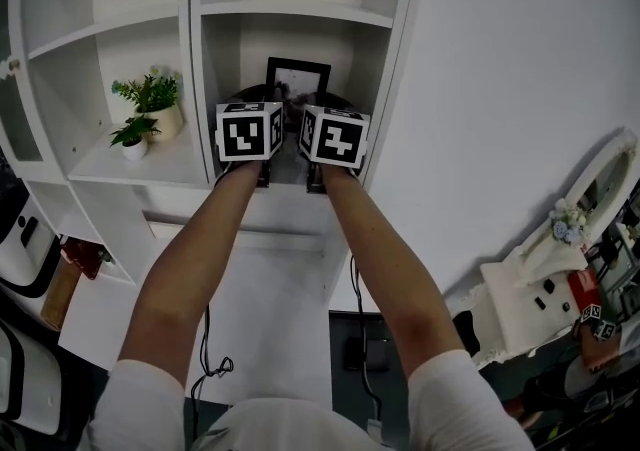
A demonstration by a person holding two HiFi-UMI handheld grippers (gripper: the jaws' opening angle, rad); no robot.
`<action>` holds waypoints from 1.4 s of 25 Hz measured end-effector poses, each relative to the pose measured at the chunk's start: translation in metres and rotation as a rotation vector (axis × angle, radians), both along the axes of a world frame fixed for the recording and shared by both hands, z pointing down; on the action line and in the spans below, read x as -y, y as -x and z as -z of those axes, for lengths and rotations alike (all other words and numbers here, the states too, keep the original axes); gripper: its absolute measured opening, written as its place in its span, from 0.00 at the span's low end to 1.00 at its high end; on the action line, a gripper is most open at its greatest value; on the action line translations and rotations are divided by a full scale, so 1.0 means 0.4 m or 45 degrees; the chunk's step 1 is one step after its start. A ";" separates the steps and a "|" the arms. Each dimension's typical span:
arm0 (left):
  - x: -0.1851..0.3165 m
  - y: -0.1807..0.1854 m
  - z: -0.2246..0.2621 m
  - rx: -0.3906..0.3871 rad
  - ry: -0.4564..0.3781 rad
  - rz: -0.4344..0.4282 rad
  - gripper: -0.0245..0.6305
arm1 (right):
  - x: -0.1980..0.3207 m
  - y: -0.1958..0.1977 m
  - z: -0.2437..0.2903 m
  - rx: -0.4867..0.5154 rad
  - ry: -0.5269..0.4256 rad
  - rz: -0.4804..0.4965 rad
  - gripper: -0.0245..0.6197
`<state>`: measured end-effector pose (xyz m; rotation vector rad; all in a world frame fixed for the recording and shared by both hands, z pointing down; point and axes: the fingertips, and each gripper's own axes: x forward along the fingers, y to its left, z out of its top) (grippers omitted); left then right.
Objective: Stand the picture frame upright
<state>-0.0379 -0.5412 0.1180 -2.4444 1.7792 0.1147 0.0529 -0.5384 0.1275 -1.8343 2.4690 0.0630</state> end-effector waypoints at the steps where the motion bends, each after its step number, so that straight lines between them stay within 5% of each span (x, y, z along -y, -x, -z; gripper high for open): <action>1: 0.005 0.001 -0.001 0.000 0.005 0.004 0.17 | 0.004 0.000 0.000 0.005 0.007 -0.004 0.15; 11: 0.062 0.020 -0.042 0.022 0.099 0.036 0.17 | 0.068 0.020 -0.036 -0.019 0.132 -0.002 0.16; 25: 0.167 0.027 -0.093 -0.099 0.258 0.007 0.17 | 0.165 0.018 -0.083 -0.047 0.249 0.000 0.16; 35: 0.208 0.018 -0.112 -0.043 0.297 0.011 0.17 | 0.209 0.008 -0.112 -0.046 0.313 -0.022 0.16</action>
